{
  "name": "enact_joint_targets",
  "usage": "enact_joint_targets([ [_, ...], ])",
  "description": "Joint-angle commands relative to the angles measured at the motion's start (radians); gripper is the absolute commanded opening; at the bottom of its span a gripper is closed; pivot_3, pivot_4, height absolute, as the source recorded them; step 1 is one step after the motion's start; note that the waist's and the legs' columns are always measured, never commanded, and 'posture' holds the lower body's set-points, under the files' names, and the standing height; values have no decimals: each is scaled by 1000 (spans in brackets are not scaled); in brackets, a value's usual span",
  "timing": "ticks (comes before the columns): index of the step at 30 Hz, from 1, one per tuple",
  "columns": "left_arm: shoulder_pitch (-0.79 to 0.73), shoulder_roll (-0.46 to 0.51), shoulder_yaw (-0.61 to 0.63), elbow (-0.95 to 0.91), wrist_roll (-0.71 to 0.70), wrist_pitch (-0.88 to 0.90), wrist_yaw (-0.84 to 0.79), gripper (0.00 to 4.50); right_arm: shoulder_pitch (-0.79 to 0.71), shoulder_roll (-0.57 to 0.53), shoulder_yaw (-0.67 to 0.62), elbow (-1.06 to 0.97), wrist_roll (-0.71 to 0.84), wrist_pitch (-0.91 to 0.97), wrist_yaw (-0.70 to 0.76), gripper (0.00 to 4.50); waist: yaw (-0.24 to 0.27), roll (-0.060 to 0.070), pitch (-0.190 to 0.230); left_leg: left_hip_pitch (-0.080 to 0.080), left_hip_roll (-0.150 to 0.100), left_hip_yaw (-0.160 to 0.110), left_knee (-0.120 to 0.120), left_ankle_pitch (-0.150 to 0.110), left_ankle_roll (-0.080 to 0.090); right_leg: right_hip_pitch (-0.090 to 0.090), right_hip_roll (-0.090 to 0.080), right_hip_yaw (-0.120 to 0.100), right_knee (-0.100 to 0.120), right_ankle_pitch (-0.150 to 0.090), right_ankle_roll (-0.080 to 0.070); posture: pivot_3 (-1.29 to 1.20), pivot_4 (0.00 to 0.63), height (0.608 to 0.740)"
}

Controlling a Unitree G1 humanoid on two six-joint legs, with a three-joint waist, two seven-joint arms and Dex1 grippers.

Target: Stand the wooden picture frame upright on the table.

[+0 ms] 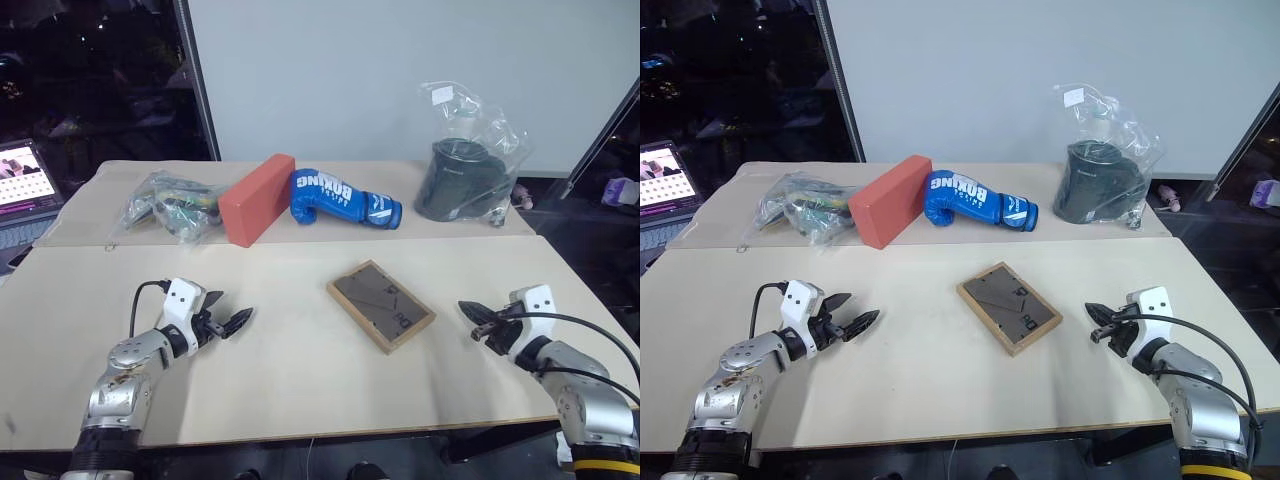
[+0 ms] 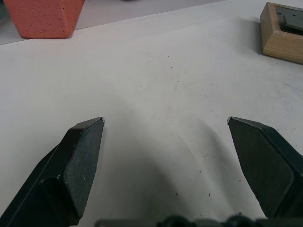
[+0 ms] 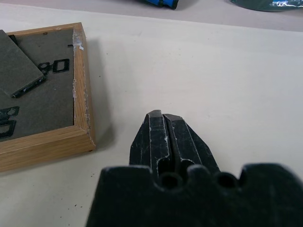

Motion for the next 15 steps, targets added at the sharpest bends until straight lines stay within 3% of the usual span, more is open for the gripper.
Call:
enact_joint_targets([
  [1, -18, 64, 7, -86, -78, 99, -87, 4500, -39, -64, -1, -26, 2, -5, 54, 42, 0, 0, 0, 0, 0, 0, 0, 0, 0, 0, 0, 0, 0, 0, 0, 0, 150, 727],
  [4, -61, 182, -12, -159, -180, 245, -252, 4500, -142, -204, 97, -17, -62, -39, 203, 42, -6, 1, 3, -2, 0, 0, 1, 0, 0, -3, 0, 0, 1, 0, 0, 0, 150, 727],
  [7, -101, 250, -71, -170, -154, 318, -273, 3781, -240, -276, 207, 87, -184, -112, 240, 0, -7, 1, 3, 0, 0, -1, 0, 0, 0, -2, 0, 0, 1, -1, -1, 0, 150, 727],
  [11, -141, 252, -149, -199, -99, 364, -233, 2107, -355, -275, 271, 217, -255, -168, 250, 0, -4, 0, 2, 2, -1, -3, -1, 0, 0, 2, 0, -2, -1, -5, -5, 0, 150, 727],
  [15, -213, 152, -261, -226, -49, 451, -129, 661, -494, -221, 360, 437, -356, -240, 230, 0, 3, -1, 2, -3, -2, -4, -1, 0, 0, -1, -1, -3, -1, -3, 0, 0, 150, 727],
])
